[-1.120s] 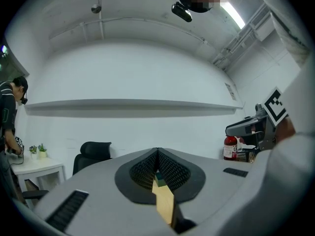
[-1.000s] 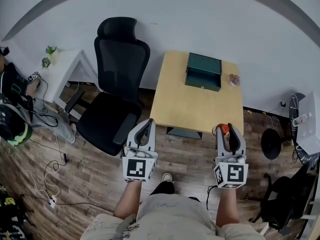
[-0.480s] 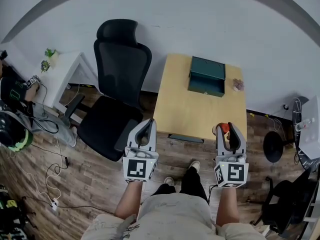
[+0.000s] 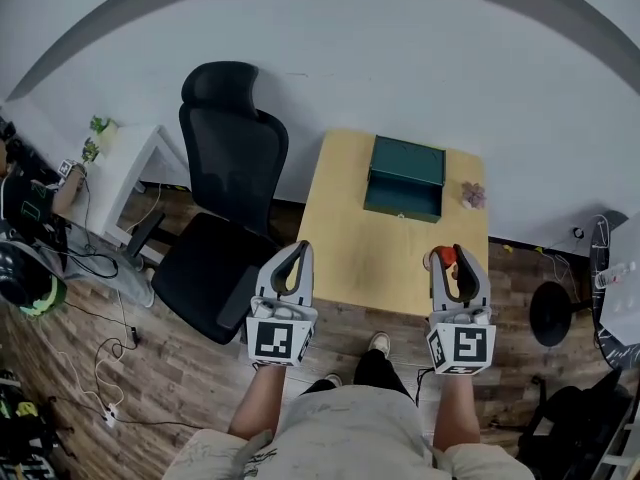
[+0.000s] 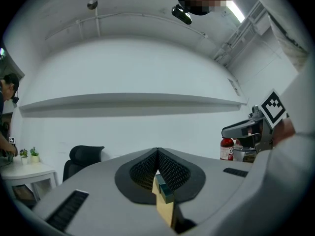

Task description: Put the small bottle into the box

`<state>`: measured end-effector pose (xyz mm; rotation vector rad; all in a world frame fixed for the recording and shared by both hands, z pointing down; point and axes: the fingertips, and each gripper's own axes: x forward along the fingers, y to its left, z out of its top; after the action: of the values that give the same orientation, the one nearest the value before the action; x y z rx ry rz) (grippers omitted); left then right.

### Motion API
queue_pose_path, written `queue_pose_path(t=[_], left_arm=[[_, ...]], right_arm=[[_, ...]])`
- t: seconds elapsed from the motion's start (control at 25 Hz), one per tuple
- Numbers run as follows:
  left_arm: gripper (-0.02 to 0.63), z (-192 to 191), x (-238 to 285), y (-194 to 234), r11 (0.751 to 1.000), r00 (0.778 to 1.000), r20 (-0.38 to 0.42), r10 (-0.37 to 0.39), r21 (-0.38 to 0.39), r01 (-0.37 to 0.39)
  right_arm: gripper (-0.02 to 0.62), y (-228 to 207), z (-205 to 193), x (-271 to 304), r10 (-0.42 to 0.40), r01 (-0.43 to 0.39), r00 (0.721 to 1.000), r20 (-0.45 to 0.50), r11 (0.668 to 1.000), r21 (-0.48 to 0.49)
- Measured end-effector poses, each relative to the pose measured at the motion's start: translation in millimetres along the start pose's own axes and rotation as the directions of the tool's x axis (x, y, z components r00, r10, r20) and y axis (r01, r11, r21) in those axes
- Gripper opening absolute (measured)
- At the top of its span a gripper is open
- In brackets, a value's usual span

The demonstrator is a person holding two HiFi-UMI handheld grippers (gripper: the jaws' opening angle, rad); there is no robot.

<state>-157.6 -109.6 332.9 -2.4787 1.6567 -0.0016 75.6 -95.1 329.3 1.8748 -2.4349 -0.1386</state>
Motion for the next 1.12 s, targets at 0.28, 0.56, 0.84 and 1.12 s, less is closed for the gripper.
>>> queue_pose_path(t=[0.28, 0.56, 0.84, 1.12], left_arm=[[0.006, 6, 73, -30, 1.0, 1.0, 0.002, -0.012, 0.021, 0.011], [0.006, 5, 132, -55, 0.999, 1.0, 0.0, 0.01, 0.032, -0.01], [0.006, -9, 166, -67, 0.999, 0.999, -0.031, 0.034, 0.034, -0.033], [0.007, -30, 187, -55, 0.999, 0.998, -0.05, 0.03, 0.018, -0.029]], right_arm=[[0.147, -69, -7, 44, -0.004, 0.004, 1.0, 0.018, 1.0, 0.021], [0.147, -124, -25, 76, 0.01, -0.011, 1.0, 0.011, 0.999, 0.051], [0.146, -150, -42, 105, 0.044, -0.044, 0.999, 0.0, 0.997, 0.068], [0.147, -146, -56, 134, 0.062, -0.06, 0.997, -0.036, 0.996, 0.06]])
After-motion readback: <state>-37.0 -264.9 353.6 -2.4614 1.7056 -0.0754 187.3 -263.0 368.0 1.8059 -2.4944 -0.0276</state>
